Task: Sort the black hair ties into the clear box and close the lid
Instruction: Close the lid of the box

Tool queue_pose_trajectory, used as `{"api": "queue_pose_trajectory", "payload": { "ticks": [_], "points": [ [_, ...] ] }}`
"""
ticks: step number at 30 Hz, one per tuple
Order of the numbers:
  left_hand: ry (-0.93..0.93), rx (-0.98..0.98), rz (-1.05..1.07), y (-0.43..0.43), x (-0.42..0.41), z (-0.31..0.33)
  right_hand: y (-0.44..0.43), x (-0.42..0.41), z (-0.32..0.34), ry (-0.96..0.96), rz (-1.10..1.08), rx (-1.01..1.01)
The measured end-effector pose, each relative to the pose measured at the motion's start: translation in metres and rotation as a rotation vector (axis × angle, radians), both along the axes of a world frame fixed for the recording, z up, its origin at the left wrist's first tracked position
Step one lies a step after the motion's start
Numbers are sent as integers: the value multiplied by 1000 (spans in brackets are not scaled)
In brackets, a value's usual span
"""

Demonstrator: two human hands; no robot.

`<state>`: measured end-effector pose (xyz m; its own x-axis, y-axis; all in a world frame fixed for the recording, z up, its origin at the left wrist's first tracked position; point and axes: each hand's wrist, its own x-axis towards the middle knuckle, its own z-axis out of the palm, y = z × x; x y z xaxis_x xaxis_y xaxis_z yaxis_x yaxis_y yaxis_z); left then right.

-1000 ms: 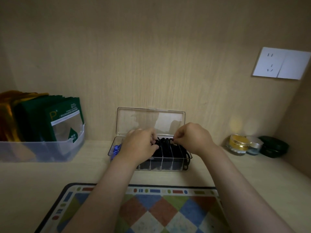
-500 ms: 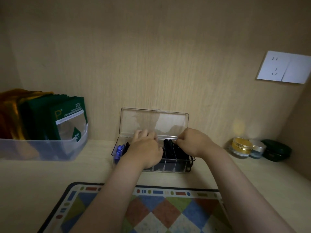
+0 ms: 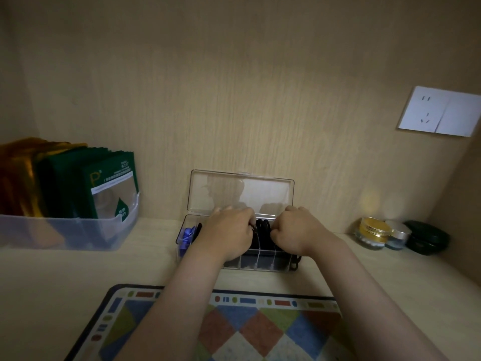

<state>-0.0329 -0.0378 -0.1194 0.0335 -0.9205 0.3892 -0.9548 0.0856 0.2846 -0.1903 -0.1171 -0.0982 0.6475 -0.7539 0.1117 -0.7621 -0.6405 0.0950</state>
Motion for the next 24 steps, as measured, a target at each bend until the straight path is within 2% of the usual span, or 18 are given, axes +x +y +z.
{"api": "queue_pose_trajectory", "payload": {
  "ticks": [6,9,12,15,17,19,22,24],
  "points": [
    [143,-25,-9,2,14,5,-3,-12,18,-465,-20,219],
    [351,-54,-8,5,22,12,-4,-17,21,-661,-51,175],
    [520,-206,88,8,37,20,-8,-21,19,-838,-103,83],
    [659,-301,241,8,58,16,-15,-21,12,-880,-138,87],
    [735,-261,300,7,66,12,-19,-19,7,-889,-147,210],
    [807,-231,310,5,67,11,-18,-16,4,-976,-129,360],
    [840,-260,315,6,65,15,-16,-15,6,-1092,-127,435],
    [821,-275,312,9,66,16,-16,-20,7,-1071,-112,397]
  ]
}}
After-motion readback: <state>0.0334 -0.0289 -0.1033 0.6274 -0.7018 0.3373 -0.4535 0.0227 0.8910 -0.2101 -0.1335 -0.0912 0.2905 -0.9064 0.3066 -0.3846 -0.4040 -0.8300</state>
